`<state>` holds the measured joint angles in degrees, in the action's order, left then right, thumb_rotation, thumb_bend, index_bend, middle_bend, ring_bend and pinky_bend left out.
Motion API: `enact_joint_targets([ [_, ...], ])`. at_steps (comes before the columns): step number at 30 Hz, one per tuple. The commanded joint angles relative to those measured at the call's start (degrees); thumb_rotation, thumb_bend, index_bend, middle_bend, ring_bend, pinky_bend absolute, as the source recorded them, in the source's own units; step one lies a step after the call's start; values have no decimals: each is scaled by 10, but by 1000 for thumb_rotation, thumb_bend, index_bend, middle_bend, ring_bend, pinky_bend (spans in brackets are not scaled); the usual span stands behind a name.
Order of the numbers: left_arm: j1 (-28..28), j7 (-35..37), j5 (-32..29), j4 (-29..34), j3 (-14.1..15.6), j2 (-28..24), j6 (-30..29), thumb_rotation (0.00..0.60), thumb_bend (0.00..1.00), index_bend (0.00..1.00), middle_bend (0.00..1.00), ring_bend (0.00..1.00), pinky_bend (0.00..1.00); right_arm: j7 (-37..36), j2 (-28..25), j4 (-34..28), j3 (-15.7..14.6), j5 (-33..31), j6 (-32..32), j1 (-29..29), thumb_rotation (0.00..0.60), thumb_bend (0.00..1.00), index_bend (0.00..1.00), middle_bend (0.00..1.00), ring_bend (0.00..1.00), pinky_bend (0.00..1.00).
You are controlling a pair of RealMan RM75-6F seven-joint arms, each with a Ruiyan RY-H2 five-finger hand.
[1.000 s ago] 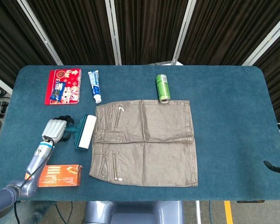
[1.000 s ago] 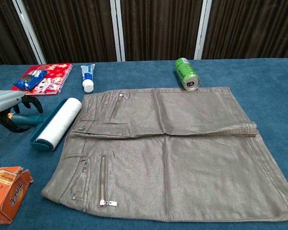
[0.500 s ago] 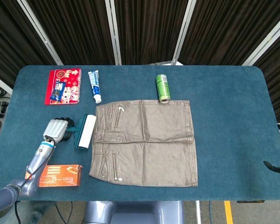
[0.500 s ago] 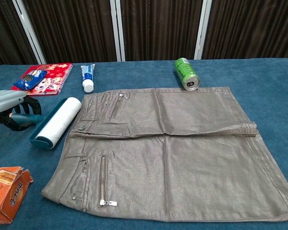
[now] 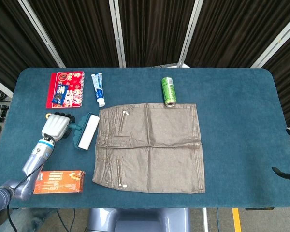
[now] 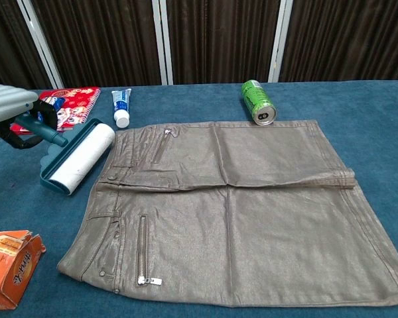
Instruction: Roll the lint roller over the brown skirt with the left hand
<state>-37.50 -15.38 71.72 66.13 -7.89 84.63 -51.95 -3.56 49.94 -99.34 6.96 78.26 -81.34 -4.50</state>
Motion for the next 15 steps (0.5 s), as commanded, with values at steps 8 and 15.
enact_joint_targets([
  [8,-64,-100,-59,96,-54,-15,14,600,770,541,409,380,451,-12,-3,3,4,-10,4,0,600,0,0,0,0,0],
  [15,-104,-171,-119,116,-61,9,30,600,784,551,417,385,458,-31,-7,15,8,-24,14,-2,600,0,0,0,0,0],
])
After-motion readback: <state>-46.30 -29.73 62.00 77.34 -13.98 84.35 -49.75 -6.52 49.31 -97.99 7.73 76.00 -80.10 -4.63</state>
